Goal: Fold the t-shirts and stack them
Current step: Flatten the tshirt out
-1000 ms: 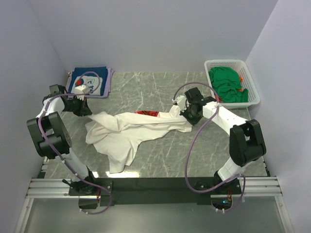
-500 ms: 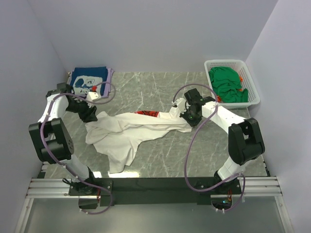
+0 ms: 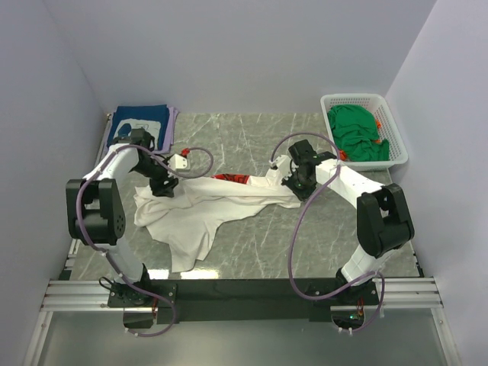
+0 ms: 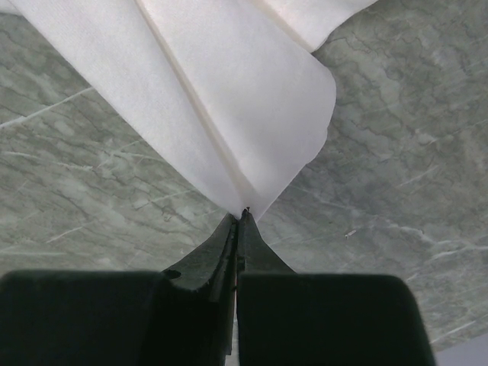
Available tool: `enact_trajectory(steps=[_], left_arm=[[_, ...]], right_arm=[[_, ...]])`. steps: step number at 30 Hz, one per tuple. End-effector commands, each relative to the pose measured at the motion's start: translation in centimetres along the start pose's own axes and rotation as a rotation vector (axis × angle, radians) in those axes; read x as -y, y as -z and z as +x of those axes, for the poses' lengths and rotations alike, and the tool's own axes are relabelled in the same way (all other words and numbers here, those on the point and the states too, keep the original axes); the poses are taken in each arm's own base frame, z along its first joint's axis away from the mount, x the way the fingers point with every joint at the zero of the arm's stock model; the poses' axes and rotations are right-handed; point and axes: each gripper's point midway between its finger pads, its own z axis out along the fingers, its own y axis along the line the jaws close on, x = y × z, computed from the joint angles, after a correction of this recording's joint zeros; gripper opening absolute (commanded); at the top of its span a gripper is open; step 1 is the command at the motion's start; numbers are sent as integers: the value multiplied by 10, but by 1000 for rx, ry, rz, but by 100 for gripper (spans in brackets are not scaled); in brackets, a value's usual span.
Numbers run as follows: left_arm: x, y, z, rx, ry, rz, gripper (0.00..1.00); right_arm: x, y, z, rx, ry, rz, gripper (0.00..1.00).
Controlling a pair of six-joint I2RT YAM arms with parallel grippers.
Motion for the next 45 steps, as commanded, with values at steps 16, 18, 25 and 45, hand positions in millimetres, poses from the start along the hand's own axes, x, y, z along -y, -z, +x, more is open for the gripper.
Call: enact_trajectory(steps=[16,18,25,45], left_arm=[[37,-25,19,-88,-49,135,43],[38,-18,16,-76,-55,111,36],[7,11,-3,-9,18,-65,1],[-140,341,-168,634,303,-1144,1]], right_arm=[[5,3,2,-14,3,9,0],[6,3,3,-12,3,16,0],[15,12,-3,10,2,64,0],[176,299,-134,601,-165,756,0]])
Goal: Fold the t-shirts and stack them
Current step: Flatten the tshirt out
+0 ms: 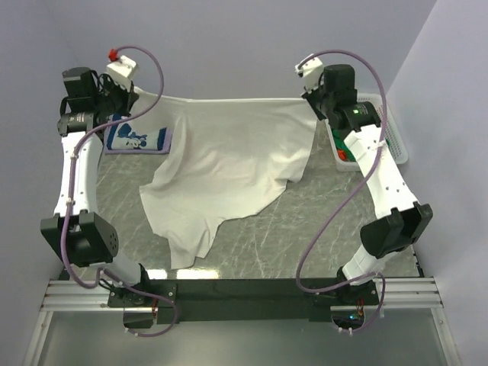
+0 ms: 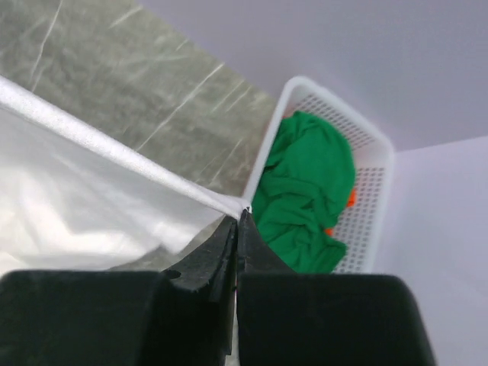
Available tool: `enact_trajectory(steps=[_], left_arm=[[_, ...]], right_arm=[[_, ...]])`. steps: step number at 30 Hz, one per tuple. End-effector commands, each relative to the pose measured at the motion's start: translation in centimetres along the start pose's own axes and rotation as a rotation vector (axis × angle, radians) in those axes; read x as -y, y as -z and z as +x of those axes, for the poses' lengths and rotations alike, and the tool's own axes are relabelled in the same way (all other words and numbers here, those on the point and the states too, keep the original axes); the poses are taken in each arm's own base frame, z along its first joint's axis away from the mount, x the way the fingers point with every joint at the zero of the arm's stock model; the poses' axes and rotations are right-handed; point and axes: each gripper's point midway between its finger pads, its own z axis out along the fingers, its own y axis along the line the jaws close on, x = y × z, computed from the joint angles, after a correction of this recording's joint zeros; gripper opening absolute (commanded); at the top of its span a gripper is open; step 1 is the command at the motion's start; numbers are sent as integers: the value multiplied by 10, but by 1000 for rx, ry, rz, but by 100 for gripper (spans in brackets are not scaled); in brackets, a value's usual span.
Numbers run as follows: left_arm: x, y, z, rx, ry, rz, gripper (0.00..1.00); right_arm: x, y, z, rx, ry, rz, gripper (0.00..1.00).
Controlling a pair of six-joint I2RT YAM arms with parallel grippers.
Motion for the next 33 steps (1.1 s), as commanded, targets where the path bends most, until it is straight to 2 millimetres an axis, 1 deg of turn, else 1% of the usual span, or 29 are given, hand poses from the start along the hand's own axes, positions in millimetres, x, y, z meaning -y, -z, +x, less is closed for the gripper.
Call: enact_trajectory(steps=[1,2,3,4,5,6,7,8,9,10,11,12,13,14,16,17,19,20,22,23,24,25,26,27,29,30,31,32,33], left_arm=[[-43,71,-108,266,4,-285,1],[-42,94,-128,314,-15,-329,1],[-45,110,-144,360,-33,-370,1],[-45,125,-154,391,-39,-404,1],[-42,156,-173,445,-59,-461,1],[-39,174,-185,489,-78,-496,1],[-35,189,-192,521,-90,-516,1],[-21,225,-210,590,-123,-551,1],[-16,238,-215,628,-133,-571,1],[-9,255,-222,666,-146,-587,1],[5,284,-231,719,-171,-613,1],[11,300,-237,753,-182,-632,1],[23,326,-247,804,-202,-655,1],[30,343,-255,836,-221,-671,1],[37,374,-264,887,-236,-731,1],[49,402,-273,934,-264,-763,1],[56,430,-279,968,-297,-824,1],[66,453,-286,1010,-320,-852,1],[73,472,-290,1028,-363,-890,1],[79,487,-295,1049,-376,-908,1],[80,490,-297,1046,-377,-913,1],[74,484,-299,1028,-368,-908,1],[79,492,-304,1038,-378,-905,1],[74,478,-299,988,-364,-880,1],[68,443,-289,909,-376,-802,1],[68,422,-279,854,-375,-749,1],[67,405,-269,800,-399,-711,1],[65,367,-248,717,-402,-623,1],[64,348,-233,668,-393,-583,1]], right_arm=[[60,63,-33,103,-29,199,0],[66,76,-41,137,-34,221,0],[77,102,-49,186,-46,255,0],[85,119,-53,214,-58,287,0],[90,134,-58,248,-64,308,0],[100,168,-62,306,-81,346,0],[103,184,-63,330,-86,366,0],[107,201,-66,369,-93,385,0],[114,238,-66,432,-106,420,0],[116,254,-67,467,-110,437,0],[119,271,-67,501,-114,455,0],[123,305,-64,557,-124,486,0],[126,326,-65,603,-133,496,0],[127,345,-65,641,-138,506,0],[133,398,-62,743,-155,552,0],[135,413,-61,773,-158,564,0],[141,457,-56,851,-164,619,0],[143,469,-54,870,-161,635,0],[148,495,-51,917,-159,682,0],[150,503,-50,920,-135,709,0],[153,503,-50,911,-126,728,0],[157,505,-51,902,-98,759,0],[160,500,-53,887,-87,773,0],[162,496,-54,876,-78,789,0],[163,470,-60,826,-32,791,0],[159,447,-62,789,-7,767,0],[157,432,-65,772,15,757,0],[149,393,-64,703,46,713,0],[144,372,-64,682,61,688,0]])
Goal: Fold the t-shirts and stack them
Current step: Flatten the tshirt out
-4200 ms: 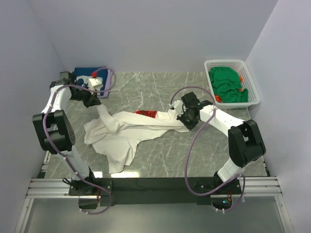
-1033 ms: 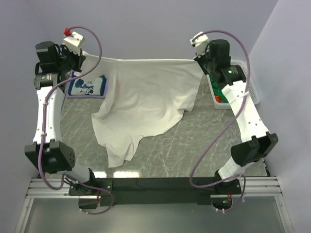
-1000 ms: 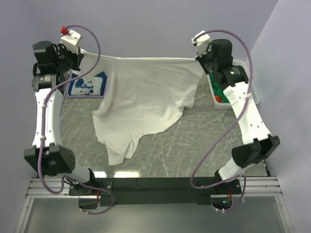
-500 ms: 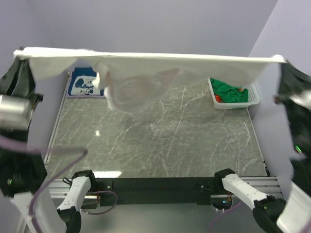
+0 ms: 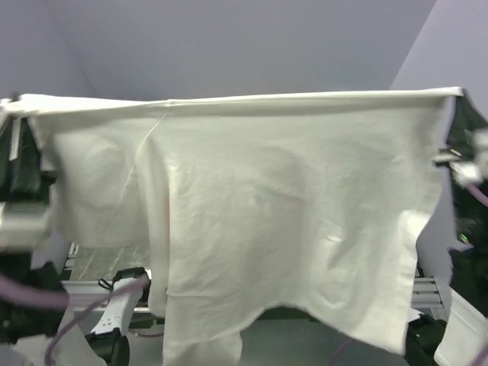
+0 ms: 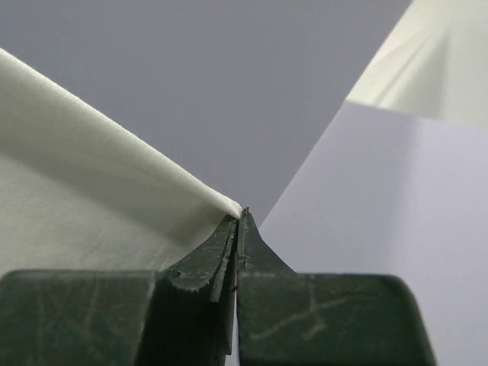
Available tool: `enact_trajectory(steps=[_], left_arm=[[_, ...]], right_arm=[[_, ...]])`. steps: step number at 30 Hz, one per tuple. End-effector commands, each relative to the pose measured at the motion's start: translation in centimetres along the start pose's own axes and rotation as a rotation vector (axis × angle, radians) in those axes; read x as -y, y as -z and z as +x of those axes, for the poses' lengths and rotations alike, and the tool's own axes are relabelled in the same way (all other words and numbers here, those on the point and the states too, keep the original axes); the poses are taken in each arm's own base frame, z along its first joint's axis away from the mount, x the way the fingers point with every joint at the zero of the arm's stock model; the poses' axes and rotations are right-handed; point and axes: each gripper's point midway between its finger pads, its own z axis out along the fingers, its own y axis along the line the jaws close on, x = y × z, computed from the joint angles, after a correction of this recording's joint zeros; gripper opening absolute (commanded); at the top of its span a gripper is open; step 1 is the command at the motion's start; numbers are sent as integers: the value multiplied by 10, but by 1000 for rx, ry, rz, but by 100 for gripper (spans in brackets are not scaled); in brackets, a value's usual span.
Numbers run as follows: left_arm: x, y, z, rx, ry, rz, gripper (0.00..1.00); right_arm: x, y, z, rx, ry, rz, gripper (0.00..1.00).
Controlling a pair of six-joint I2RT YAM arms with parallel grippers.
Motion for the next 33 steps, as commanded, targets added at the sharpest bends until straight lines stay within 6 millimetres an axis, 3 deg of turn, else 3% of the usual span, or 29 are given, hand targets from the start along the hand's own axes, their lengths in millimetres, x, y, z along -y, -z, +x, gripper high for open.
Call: enact_trajectory(steps=[1,2,3,4,6,7,8,9,10,12,13,14,15,16,17,18,19,20,21,22,24,25,26,27,28,29,31,33], left_arm=[[55,13,170,-432,77,122,1],[73,20,188,-465,88,189,1],[89,31,208,-515,106,241,1],[117,51,247,-611,157,309,1],[142,75,284,-698,172,374,1],[165,97,317,-776,207,418,1],[178,108,329,-802,224,452,1],[190,118,341,-827,229,491,1],[212,138,364,-886,270,539,1],[241,152,382,-929,288,600,1],[266,173,405,-999,311,644,1],[285,173,410,-985,308,677,1],[291,180,425,-1026,279,674,1],[317,197,445,-1085,301,727,1],[327,194,456,-1083,296,729,1],[346,215,483,-1182,307,756,1],[348,205,494,-1193,309,740,1],[355,207,506,-1234,320,741,1],[373,226,529,-1320,344,776,1],[370,205,541,-1317,335,745,1],[381,190,567,-1333,350,725,1],[386,182,574,-1323,364,720,1],[391,174,580,-1314,375,714,1],[405,180,595,-1338,384,727,1],[402,151,602,-1297,376,702,1],[410,142,605,-1283,378,713,1],[423,118,624,-1253,370,703,1],[442,96,640,-1215,338,692,1]], right_arm=[[-34,-38,87,-253,141,20,0],[-69,-42,126,-326,163,-59,0],[-87,-43,142,-345,169,-99,0],[-104,-45,156,-354,175,-146,0],[-154,-41,208,-441,194,-261,0],[-174,-42,225,-454,195,-308,0],[-190,-40,241,-474,198,-343,0],[-216,-30,270,-523,210,-405,0],[-228,-29,282,-529,207,-423,0],[-271,-21,323,-582,205,-521,0],[-284,-19,334,-595,205,-545,0],[-308,-13,362,-646,212,-598,0],[-322,-13,374,-656,211,-621,0],[-347,-7,403,-714,219,-676,0],[-357,-9,414,-736,224,-689,0],[-363,-12,427,-765,232,-684,0],[-385,-3,454,-824,241,-731,0],[-389,-13,459,-828,240,-723,0],[-392,-13,470,-856,250,-717,0],[-404,-6,487,-892,264,-741,0],[-407,-14,498,-914,284,-724,0],[-414,-8,513,-950,293,-734,0],[-412,-18,515,-952,295,-711,0],[-413,-21,520,-961,298,-702,0],[-412,-18,534,-997,313,-689,0],[-409,-30,536,-993,315,-662,0],[-410,-30,553,-1040,338,-647,0],[-395,-53,568,-1060,346,-574,0]])
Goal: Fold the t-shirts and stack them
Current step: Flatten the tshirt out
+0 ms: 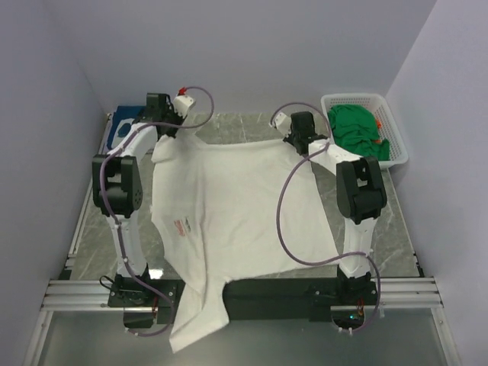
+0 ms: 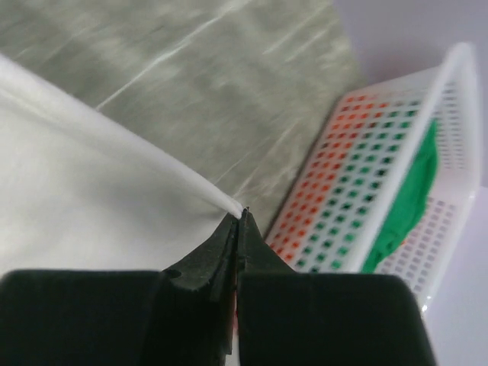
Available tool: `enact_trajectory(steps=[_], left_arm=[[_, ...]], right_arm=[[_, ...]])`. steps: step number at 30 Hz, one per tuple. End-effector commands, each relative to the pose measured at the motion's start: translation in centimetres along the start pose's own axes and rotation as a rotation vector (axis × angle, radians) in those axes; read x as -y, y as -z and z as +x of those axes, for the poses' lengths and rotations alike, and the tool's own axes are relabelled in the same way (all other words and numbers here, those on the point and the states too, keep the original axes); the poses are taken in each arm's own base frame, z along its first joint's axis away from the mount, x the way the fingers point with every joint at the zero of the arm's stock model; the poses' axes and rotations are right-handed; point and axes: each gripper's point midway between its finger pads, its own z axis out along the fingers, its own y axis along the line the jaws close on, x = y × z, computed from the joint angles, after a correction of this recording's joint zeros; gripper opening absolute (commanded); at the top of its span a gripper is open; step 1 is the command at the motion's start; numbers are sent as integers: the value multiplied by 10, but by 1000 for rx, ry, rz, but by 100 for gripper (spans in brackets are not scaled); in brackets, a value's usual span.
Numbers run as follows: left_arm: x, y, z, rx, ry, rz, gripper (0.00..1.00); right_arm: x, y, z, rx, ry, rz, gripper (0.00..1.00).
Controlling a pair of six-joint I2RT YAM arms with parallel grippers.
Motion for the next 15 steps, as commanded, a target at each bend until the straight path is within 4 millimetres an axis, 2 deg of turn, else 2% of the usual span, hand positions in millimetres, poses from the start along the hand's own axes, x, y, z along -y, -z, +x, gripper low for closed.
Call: enact_trajectory(steps=[1,2,4,5,6,7,8,9,11,12,13,14,15], left_arm=[[-21,-24,-65,131,-40,-88,1],[-22,-33,-69,136,-51,-91,1],[-23,-59,-88,182,-74,-100,1],[-24,-68,-93,196,-83,-113,3],[-29,-83,-92,194,-80,-151,8],[-27,-88,-97,207,-85,-159,18],[-28,-91,-98,214,-76,-161,37],[-29,-88,-104,227,-69,-165,44],[-33,-78,-110,251,-28,-176,58],[-34,-59,-114,260,-17,-173,59],[-35,-48,-115,273,-3,-156,59],[-35,-35,-117,285,40,-146,60],[-32,-10,-118,281,64,-124,60]], right_arm=[[52,-14,6,-52,-78,143,0],[69,-17,2,-47,-101,173,0],[62,-34,12,-100,-102,147,0],[72,-35,5,-93,-112,161,0],[67,-38,9,-119,-98,138,0],[62,-46,14,-146,-92,134,1],[68,-45,8,-142,-106,145,19],[62,-45,13,-164,-109,115,27],[66,-36,9,-156,-147,108,48],[59,-30,6,-143,-152,63,52],[71,-13,-1,-120,-177,68,57],[69,-6,-4,-108,-209,53,62],[71,12,-4,-110,-214,24,63]])
